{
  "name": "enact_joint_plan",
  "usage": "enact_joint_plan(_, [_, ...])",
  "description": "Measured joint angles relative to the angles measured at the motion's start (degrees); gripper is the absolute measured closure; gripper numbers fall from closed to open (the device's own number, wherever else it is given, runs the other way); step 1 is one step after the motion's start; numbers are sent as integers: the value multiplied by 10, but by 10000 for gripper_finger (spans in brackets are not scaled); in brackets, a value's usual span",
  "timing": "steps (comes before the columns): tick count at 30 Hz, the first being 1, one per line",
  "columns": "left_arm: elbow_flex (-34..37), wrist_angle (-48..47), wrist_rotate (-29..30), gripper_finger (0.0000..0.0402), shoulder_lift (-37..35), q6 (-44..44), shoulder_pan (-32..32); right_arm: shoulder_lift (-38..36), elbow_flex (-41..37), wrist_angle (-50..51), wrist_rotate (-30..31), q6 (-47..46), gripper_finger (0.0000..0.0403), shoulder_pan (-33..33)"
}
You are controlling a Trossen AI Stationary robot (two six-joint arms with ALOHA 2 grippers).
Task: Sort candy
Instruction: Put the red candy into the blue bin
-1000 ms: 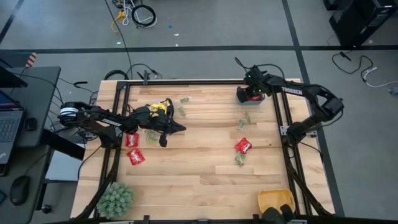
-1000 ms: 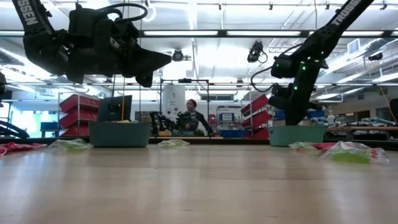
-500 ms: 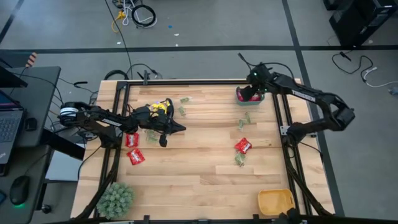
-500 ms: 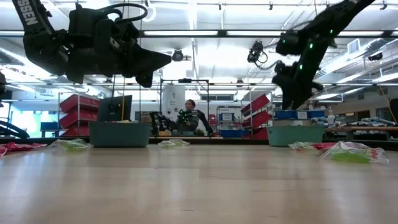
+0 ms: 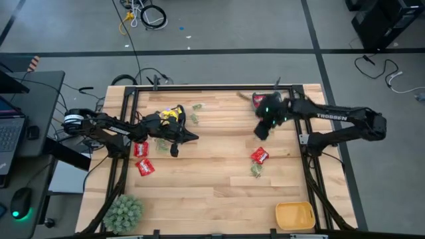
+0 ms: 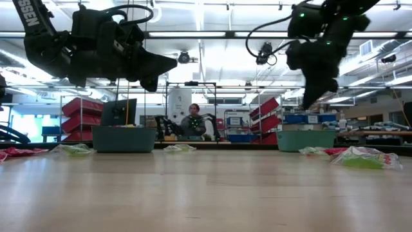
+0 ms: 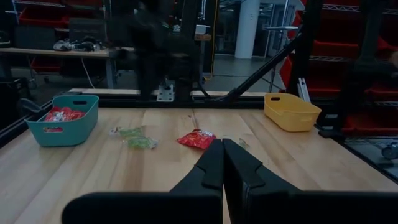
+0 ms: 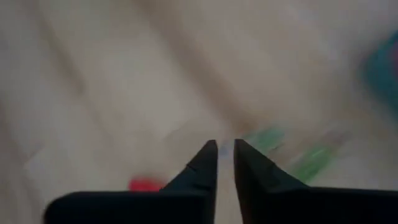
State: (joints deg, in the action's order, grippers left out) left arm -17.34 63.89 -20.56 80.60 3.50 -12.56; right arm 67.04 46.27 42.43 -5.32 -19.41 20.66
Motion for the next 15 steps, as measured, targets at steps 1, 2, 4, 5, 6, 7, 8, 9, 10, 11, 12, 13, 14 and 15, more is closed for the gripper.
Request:
enact_joint_plan(1, [0, -2, 0, 401, 0, 0, 0, -2, -11, -2, -2, -20, 351, -24])
enact_joint_plan(2, [0, -5, 0, 401, 0, 0, 0, -3, -22, -7, -2, -42, 341, -49])
enact_joint_plan(4, [0, -6, 0, 401, 0, 0, 0, -3, -44, -22, -3, -82, 321, -100])
enact_joint_plan(5, [0, -5, 0, 401, 0, -1, 0, -1, -53, -30, 0, -99, 312, -125])
enact_joint_plan(6, [0, -5, 0, 401, 0, -1, 0, 1, -60, -39, 10, -117, 303, -151])
enact_joint_plan(7, [0, -5, 0, 401, 0, -1, 0, 5, -65, -47, 21, -131, 294, -177])
enact_joint_plan(8, [0, -5, 0, 401, 0, -1, 0, 10, -69, -53, 34, -141, 286, -202])
enact_joint_plan(9, [0, -5, 0, 401, 0, -1, 0, 16, -72, -56, 47, -147, 279, -225])
enact_joint_plan(10, [0, -6, 0, 401, 0, -1, 0, 24, -73, -60, 60, -151, 273, -247])
enact_joint_plan(11, [0, -6, 0, 401, 0, -1, 0, 34, -74, -63, 72, -153, 267, -267])
enact_joint_plan(12, [0, -7, 0, 401, 0, -1, 0, 43, -74, -68, 83, -154, 263, -282])
enact_joint_plan(13, [0, -8, 0, 401, 0, -1, 0, 52, -74, -72, 91, -155, 259, -294])
enact_joint_plan(14, [0, -8, 0, 401, 0, -1, 0, 63, -74, -76, 97, -156, 256, -303])
enact_joint_plan(15, [0, -9, 0, 401, 0, -1, 0, 73, -74, -83, 101, -156, 254, -310])
